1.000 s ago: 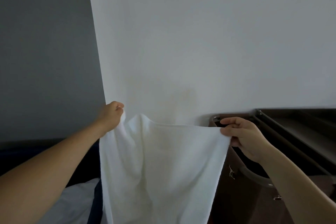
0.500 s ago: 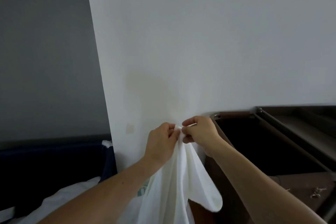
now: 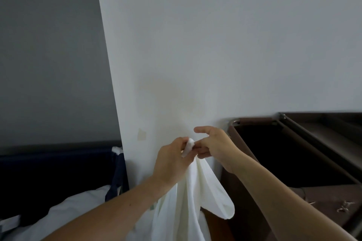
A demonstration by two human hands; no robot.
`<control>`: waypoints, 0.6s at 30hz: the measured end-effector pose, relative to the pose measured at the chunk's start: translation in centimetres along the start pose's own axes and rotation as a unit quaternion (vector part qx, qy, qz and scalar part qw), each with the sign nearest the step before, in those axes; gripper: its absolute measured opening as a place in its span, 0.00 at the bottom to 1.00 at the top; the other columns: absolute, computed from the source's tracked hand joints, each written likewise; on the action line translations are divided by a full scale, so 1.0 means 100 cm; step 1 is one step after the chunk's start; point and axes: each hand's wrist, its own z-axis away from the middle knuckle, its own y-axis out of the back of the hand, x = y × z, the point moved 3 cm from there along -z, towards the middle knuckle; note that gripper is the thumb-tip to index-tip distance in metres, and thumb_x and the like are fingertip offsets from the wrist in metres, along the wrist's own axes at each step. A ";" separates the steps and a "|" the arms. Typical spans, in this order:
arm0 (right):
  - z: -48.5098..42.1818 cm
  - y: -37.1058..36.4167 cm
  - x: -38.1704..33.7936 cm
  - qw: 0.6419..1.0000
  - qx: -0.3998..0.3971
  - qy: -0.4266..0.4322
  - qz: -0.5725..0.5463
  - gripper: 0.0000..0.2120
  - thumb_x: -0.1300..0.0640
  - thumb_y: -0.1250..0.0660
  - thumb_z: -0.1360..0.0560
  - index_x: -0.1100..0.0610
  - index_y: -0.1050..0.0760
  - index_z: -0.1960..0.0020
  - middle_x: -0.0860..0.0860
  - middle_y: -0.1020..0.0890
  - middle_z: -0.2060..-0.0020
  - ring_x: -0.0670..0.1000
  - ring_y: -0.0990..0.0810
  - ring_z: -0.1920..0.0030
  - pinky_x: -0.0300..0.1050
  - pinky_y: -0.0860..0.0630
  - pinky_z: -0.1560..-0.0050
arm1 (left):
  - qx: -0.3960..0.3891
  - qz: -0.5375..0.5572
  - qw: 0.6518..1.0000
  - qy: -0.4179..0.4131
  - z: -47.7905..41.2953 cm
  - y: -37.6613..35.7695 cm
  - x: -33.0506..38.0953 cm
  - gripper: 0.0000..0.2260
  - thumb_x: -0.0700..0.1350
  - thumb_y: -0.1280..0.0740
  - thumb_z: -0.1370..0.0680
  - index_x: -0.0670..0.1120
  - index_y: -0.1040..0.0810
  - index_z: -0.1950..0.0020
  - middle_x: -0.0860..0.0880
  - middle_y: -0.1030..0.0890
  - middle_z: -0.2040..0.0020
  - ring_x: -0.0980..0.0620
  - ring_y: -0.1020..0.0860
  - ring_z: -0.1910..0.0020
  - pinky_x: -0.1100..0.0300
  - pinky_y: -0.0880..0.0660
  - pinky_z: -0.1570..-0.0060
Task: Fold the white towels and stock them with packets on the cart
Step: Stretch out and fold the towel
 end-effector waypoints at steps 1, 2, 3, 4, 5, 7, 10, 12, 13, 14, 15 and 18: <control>0.001 0.000 0.000 1.000 -0.006 0.006 0.006 0.21 0.67 0.36 0.26 0.55 0.26 0.34 0.61 0.15 0.52 0.60 0.15 0.53 0.52 0.19 0.46 | -0.001 0.026 1.000 0.005 0.000 0.003 -0.001 0.05 0.53 0.31 0.22 0.55 0.20 0.50 0.60 0.16 0.57 0.62 0.19 0.57 0.68 0.25 0.57; 0.002 0.000 0.000 1.000 -0.017 0.012 0.003 0.21 0.67 0.35 0.26 0.54 0.26 0.35 0.61 0.15 0.52 0.59 0.15 0.53 0.51 0.18 0.46 | -0.004 0.055 0.998 0.015 -0.001 0.005 -0.003 0.03 0.52 0.30 0.22 0.55 0.20 0.50 0.60 0.16 0.58 0.64 0.19 0.57 0.71 0.25 0.57; 0.004 0.000 0.001 0.999 -0.031 0.019 -0.004 0.20 0.67 0.35 0.26 0.54 0.26 0.35 0.60 0.15 0.53 0.57 0.14 0.53 0.48 0.19 0.48 | -0.008 0.081 0.996 0.027 -0.003 0.008 -0.007 0.03 0.49 0.29 0.22 0.55 0.20 0.49 0.60 0.16 0.57 0.65 0.19 0.56 0.72 0.26 0.56; 0.006 0.001 0.003 0.999 -0.042 0.030 -0.005 0.20 0.67 0.35 0.25 0.54 0.26 0.36 0.58 0.14 0.54 0.54 0.14 0.53 0.45 0.21 0.51 | -0.013 0.097 0.995 0.038 -0.005 0.010 -0.011 0.06 0.47 0.29 0.22 0.54 0.20 0.46 0.60 0.16 0.56 0.66 0.19 0.56 0.73 0.26 0.55; 0.007 0.002 0.005 0.998 -0.045 0.046 0.006 0.19 0.67 0.35 0.25 0.54 0.27 0.36 0.54 0.13 0.55 0.51 0.14 0.53 0.41 0.22 0.54 | -0.016 0.105 0.993 0.045 -0.009 0.012 -0.015 0.08 0.46 0.29 0.22 0.52 0.20 0.43 0.59 0.15 0.54 0.65 0.19 0.54 0.73 0.25 0.53; 0.006 0.006 0.013 0.993 -0.023 0.089 0.076 0.19 0.66 0.35 0.24 0.53 0.26 0.36 0.46 0.14 0.53 0.45 0.16 0.53 0.35 0.22 0.54 | -0.001 0.102 0.993 0.052 -0.019 0.019 -0.020 0.12 0.45 0.29 0.22 0.47 0.20 0.39 0.54 0.15 0.49 0.60 0.18 0.51 0.70 0.24 0.49; 0.006 0.010 0.036 0.961 0.020 0.133 0.243 0.18 0.55 0.31 0.24 0.46 0.26 0.36 0.38 0.20 0.45 0.39 0.22 0.48 0.41 0.23 0.42 | 0.062 0.078 0.994 0.050 -0.036 0.035 -0.022 0.14 0.44 0.29 0.22 0.43 0.20 0.38 0.49 0.16 0.47 0.56 0.19 0.50 0.77 0.29 0.53; 0.011 0.006 0.054 0.942 0.010 0.143 0.303 0.16 0.46 0.30 0.25 0.40 0.27 0.38 0.36 0.26 0.40 0.37 0.27 0.41 0.42 0.28 0.35 | 0.092 0.072 0.992 0.044 -0.047 0.046 -0.019 0.13 0.45 0.29 0.22 0.43 0.19 0.39 0.49 0.15 0.48 0.56 0.19 0.51 0.75 0.28 0.53; 0.015 0.002 0.063 0.937 -0.007 0.147 0.318 0.16 0.43 0.30 0.25 0.39 0.27 0.39 0.36 0.29 0.37 0.38 0.31 0.38 0.43 0.32 0.32 | 0.102 0.076 0.991 0.041 -0.052 0.050 -0.016 0.13 0.45 0.29 0.22 0.43 0.19 0.39 0.49 0.15 0.48 0.55 0.19 0.51 0.72 0.27 0.51; 0.019 -0.002 0.071 0.933 -0.029 0.147 0.327 0.17 0.41 0.30 0.26 0.39 0.27 0.38 0.36 0.31 0.35 0.39 0.34 0.35 0.43 0.35 0.30 | 0.109 0.082 0.990 0.038 -0.056 0.054 -0.013 0.13 0.45 0.29 0.22 0.43 0.19 0.39 0.49 0.15 0.48 0.55 0.18 0.50 0.68 0.25 0.49; 0.023 -0.006 0.078 0.931 -0.051 0.144 0.331 0.18 0.40 0.30 0.27 0.39 0.27 0.38 0.37 0.33 0.33 0.39 0.37 0.34 0.44 0.37 0.29 | 0.115 0.086 0.989 0.035 -0.060 0.057 -0.011 0.13 0.44 0.29 0.22 0.43 0.19 0.39 0.49 0.15 0.47 0.55 0.18 0.50 0.64 0.24 0.46; 0.031 -0.016 0.096 0.922 -0.079 0.144 0.352 0.22 0.38 0.31 0.27 0.38 0.29 0.35 0.37 0.39 0.29 0.41 0.40 0.31 0.45 0.37 0.28 | 0.121 0.092 0.988 0.031 -0.067 0.064 -0.008 0.14 0.44 0.29 0.22 0.43 0.20 0.38 0.49 0.15 0.47 0.55 0.18 0.49 0.64 0.24 0.45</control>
